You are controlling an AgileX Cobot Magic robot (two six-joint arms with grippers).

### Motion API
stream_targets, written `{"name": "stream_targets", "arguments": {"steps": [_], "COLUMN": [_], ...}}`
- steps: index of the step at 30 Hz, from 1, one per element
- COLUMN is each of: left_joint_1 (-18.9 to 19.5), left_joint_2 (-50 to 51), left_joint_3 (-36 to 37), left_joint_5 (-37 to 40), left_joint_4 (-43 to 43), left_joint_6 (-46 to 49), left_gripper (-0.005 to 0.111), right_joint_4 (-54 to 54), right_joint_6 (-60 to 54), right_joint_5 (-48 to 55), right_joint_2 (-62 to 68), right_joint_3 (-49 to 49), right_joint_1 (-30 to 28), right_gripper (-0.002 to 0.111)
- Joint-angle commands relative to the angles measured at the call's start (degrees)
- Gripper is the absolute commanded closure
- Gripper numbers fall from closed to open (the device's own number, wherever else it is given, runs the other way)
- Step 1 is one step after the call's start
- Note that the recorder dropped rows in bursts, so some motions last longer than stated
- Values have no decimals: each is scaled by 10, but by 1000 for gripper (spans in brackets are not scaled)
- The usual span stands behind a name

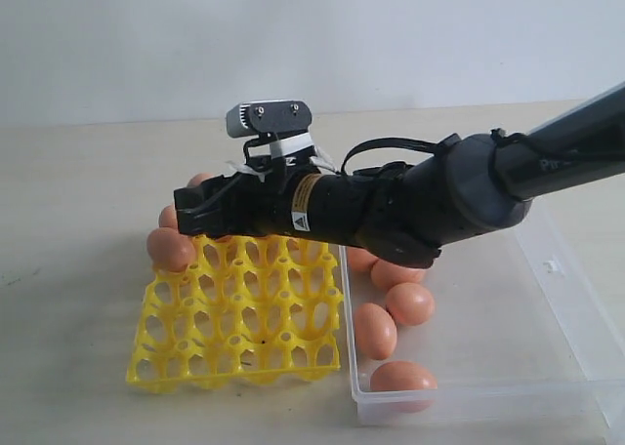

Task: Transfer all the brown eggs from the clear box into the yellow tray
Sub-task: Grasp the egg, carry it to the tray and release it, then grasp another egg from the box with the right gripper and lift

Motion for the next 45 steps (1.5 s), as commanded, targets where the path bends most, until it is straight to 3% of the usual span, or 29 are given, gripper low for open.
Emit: {"name": "stream_targets", "arguments": {"steps": [1,8,12,19,28,30,34,45], "left_joint_1": [0,0,0,0,0,0,0,0], "left_joint_2": [-3,-3,-3,-3,-3,-3,-3,-3], "left_joint_3": [-2,-2,-2,-2,-2,-2,-2,-2], "left_joint_5": [-6,-6,-6,-6,-6,-6,-6,-6], "left_joint_4": [-5,-5,-5,-5,-5,-5,-5,-5], "left_joint_6": [-4,-4,-4,-4,-4,-4,-4,-4], "left_gripper": [107,107,107,107,107,107,107,107], "right_joint_4": [-8,-3,-3,-3,7,29,121,204], "right_joint_6": [7,15,15,15,-41,-78,-206,-353], "right_joint_5": [-17,-17,-17,12,471,603,779,770], "right_joint_2": [17,29,35,11,-187,-217,-209,-77], "right_joint_3": [-5,-7,-7,-7,-7,-7,-5,-5], "right_joint_1": [4,4,4,4,-11,-26,-46,-49], "right_gripper": [103,61,48,50,81,78,55,51]}}
